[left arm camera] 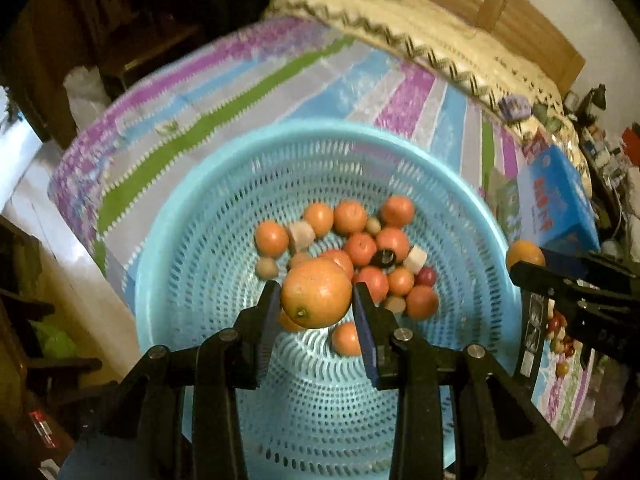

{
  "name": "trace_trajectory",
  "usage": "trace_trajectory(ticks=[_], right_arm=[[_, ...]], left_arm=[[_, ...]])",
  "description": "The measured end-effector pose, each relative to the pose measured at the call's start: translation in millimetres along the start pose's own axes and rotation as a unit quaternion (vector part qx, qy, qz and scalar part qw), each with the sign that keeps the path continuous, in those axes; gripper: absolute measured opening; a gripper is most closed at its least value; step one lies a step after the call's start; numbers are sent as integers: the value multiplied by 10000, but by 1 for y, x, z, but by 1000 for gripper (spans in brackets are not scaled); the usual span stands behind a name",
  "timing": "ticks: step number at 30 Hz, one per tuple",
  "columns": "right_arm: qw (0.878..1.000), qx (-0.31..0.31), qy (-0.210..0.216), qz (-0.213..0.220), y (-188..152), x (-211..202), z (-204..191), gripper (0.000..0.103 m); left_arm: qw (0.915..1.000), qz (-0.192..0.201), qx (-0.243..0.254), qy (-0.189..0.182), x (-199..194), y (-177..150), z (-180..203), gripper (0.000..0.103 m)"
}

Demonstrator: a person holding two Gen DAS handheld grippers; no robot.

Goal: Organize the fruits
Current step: 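Open both tools to drop the fruits into the basket, then move both open tools back to the fruit pile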

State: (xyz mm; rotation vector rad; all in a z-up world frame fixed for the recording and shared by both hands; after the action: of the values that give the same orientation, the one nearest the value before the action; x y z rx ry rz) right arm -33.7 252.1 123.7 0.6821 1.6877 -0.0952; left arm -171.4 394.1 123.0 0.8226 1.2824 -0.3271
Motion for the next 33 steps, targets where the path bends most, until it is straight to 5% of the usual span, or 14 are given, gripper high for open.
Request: trace_trajectory(ticks=[20,22,23,25,26,33], right_arm=[[9997,-146,25,-202,0,8,-3,36],[9996,-157,3,-223,0,9,-2,37],[9996,-159,-8,-216,-1,10,-2,40],[9998,-156,-25,-153,-1,8,-2,67],[9998,-167,-70,-90,0,6,-2,72],[9998,-191,-8,69,2,-2,-2,74]], left_arm=[[9998,-184,-52,-4,16,-2,-2,37],[9998,-196,-79,-10,17,-2,-3,49],[9998,-163,-106,-26,16,-2,-4,61],[9997,-137,-167,-58,16,-1,-6,66],[9997,-125,-184,-54,16,-1,-7,70],[9998,-53,-191,-61,12,2,-2,77]])
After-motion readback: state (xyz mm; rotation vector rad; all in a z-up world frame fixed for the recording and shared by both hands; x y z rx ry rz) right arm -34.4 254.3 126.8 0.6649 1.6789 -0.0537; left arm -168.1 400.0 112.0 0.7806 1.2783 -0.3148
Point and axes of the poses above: each gripper's, at about its wrist camera, not at the fingertips, and x roughly the way its jaws point, z to its right, y to its top, the point moved 4 cm from there along x, roughly the way its jaws point, and after that the axes turned 8 degrees about y, right-handed, at the moved point
